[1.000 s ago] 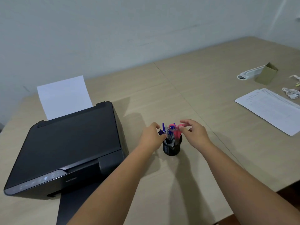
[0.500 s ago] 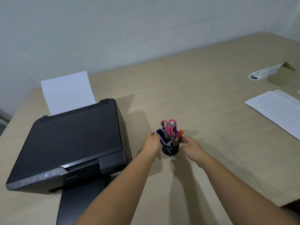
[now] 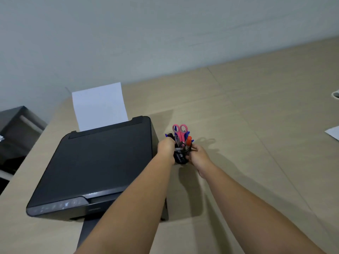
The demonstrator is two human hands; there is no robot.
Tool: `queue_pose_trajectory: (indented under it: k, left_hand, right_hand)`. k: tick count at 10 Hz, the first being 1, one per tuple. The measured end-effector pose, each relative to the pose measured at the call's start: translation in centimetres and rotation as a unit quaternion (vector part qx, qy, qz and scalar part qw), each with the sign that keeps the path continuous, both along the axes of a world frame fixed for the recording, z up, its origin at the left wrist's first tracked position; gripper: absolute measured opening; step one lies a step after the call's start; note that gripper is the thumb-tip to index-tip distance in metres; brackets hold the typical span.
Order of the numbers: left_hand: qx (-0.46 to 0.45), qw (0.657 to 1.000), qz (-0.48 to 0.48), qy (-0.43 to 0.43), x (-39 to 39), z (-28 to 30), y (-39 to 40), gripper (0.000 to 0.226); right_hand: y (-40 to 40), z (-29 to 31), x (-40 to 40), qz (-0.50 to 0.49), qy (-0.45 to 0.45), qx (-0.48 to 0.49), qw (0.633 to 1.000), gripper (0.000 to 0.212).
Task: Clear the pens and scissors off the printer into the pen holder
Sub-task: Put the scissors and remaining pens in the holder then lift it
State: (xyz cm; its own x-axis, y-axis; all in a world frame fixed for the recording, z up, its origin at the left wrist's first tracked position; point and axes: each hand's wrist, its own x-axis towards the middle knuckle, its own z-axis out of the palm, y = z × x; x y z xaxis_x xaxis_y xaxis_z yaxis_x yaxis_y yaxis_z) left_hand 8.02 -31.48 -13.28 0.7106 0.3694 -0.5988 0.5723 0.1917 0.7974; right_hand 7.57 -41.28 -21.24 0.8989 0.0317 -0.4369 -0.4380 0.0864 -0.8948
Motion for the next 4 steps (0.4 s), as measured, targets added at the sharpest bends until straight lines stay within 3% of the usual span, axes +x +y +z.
queue_pose_trajectory:
  k: [2,4]
  left_hand:
    - [-0.058,0.998,0.037,-0.008,2.3,-0.5,1.1,0.022]
    - [-0.072,0.995,-0.030,-0.067,-2.4,0.6,0.5,0.032]
  right_hand:
    - [1.6,-0.6,2.6,0.007,-0.016,0.013,1.000,0.049]
    - [1.3,0.2,1.6,-0.029,-0.001,0.006,1.000,0.040]
